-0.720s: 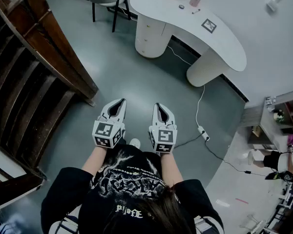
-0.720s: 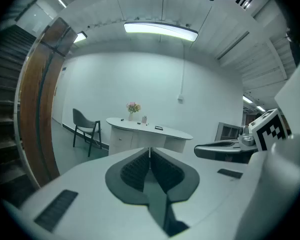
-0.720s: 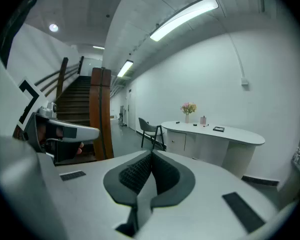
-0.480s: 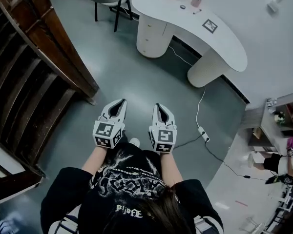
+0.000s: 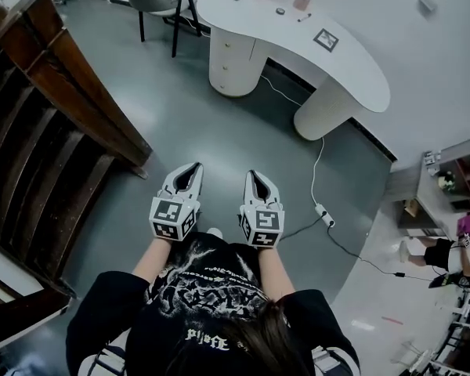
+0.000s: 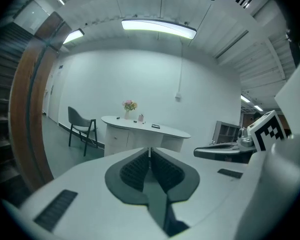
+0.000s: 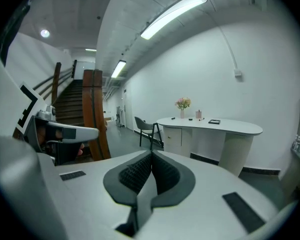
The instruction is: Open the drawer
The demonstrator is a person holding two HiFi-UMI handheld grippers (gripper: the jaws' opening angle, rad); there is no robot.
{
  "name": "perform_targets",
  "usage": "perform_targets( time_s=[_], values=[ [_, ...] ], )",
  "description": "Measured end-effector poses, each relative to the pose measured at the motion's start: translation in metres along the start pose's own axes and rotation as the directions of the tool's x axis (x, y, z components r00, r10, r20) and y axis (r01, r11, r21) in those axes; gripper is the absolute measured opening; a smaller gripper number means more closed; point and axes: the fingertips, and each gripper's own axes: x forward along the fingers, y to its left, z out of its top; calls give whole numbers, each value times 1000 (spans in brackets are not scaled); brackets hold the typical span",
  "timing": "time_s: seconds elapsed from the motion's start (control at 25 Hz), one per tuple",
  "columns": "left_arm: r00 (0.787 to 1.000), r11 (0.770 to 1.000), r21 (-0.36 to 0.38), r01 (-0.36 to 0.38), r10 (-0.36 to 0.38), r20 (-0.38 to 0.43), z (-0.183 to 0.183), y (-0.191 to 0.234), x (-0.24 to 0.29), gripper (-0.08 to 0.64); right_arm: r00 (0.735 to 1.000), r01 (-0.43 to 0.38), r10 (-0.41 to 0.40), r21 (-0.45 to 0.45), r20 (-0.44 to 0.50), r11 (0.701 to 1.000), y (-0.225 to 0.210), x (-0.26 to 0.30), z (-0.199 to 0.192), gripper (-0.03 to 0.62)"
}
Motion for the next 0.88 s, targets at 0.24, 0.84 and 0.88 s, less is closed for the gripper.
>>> perform_targets(
  time_s=[0.24,0.84,0.88],
  values=[
    [999,999,21,44,-43,-29,10,28,40,31,998,54,-54,0,-43,999,-14,40,2,25],
    [991,992,19,129,-128,-34,70,160,146,31,987,150,-148,23,-65,988,-5,182,59,25],
    [990,991,21,135,-134,-38,71,169,151,31,986,155,-153,22,-69,988,-2,191,61,25]
  ],
)
